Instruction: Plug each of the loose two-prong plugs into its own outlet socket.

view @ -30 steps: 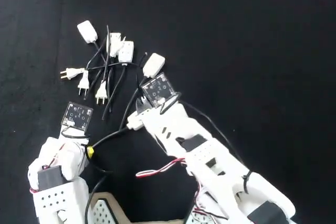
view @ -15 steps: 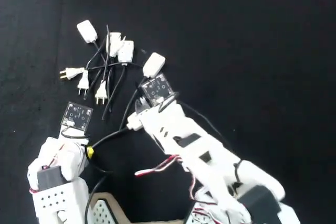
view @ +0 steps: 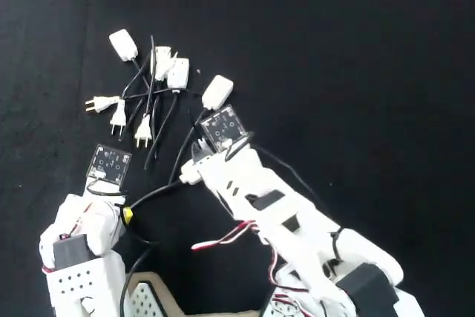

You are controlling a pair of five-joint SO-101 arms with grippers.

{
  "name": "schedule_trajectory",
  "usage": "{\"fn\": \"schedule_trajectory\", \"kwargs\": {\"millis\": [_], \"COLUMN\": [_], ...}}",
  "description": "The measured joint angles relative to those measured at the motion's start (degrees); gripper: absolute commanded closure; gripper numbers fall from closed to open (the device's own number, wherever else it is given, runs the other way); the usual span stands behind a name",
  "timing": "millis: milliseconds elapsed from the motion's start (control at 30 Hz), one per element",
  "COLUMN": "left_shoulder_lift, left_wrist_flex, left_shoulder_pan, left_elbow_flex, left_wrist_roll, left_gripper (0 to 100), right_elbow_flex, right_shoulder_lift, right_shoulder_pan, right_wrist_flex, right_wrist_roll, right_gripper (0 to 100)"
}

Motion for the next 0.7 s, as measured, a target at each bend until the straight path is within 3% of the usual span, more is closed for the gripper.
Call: {"fn": "schedule_trajectory", "kwargs": {"millis": [700], "left_shoulder_lift": [0.0], "left_wrist_flex": [0.0], "left_shoulder_pan": [0.0], "left_elbow_flex": [0.0], "left_wrist_roll": [0.0], "left_gripper": [75], "right_elbow_flex": [2.0], "right_shoulder_lift": [0.9], "right_shoulder_pan": [0.0], "right_wrist_flex": [-0.6], "right_wrist_roll": [-0.1], "right_gripper": [90.7]}}
